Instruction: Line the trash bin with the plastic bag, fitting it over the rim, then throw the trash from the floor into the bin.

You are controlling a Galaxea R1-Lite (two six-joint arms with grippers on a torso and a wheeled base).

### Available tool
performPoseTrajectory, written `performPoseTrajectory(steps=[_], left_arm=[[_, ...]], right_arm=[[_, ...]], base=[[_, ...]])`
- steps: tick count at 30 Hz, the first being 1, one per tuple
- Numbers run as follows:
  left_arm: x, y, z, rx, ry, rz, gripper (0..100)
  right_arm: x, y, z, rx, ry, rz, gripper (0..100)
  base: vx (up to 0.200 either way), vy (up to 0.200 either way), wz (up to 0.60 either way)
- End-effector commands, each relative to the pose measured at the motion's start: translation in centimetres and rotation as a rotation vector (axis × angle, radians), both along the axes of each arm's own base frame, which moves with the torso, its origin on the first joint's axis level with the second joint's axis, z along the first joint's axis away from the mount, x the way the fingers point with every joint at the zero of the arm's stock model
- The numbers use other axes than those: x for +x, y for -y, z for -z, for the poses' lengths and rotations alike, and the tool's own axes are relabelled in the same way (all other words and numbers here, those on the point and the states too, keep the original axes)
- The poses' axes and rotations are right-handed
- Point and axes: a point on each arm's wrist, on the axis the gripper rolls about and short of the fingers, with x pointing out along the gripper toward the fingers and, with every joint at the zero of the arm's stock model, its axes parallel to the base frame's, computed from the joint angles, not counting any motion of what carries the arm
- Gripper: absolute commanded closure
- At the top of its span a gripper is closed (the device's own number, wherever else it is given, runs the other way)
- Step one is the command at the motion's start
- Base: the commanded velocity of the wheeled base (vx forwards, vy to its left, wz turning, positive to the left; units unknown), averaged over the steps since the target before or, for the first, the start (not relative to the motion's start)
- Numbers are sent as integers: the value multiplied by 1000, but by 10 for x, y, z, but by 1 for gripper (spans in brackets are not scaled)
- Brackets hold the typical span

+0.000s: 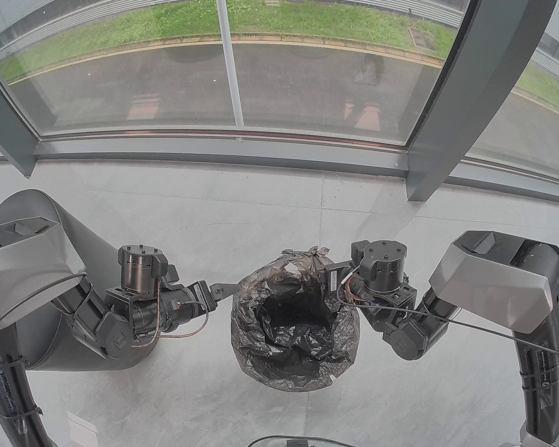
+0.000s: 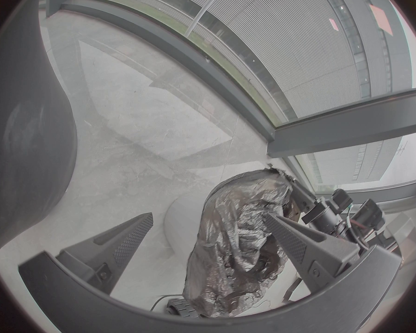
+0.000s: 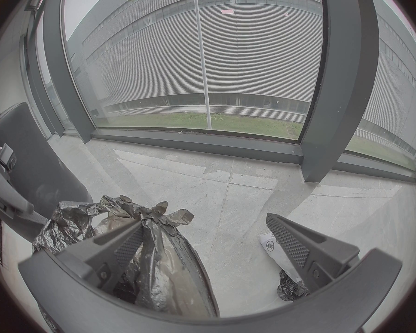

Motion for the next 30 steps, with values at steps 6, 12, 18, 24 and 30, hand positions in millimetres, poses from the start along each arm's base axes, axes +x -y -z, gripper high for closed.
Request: performPoseTrajectory(steps=[6,12,18,24,30], left_arm=[[-11,-7,-22,-55,71,-27,0],[-11,-12,-26,-63,89,-41,0],[-11,-12,-26,-64,90,-40,0],[-11,-13,-27,-64,92,-41,0],[-11,-14,-27,-64,94,-46,0]], right_arm=[[0,4,-10,22,20,9,0],[-8,7,-14,41,-30,14,0],[-9,8,-11,39,-39,14,0],[-9,6,-15,49,-28,10,0],[-8,6,-12,49,-29,9,0]], base=[[0,0,0],[0,0,0],[0,0,0],[0,0,0],[0,0,0]])
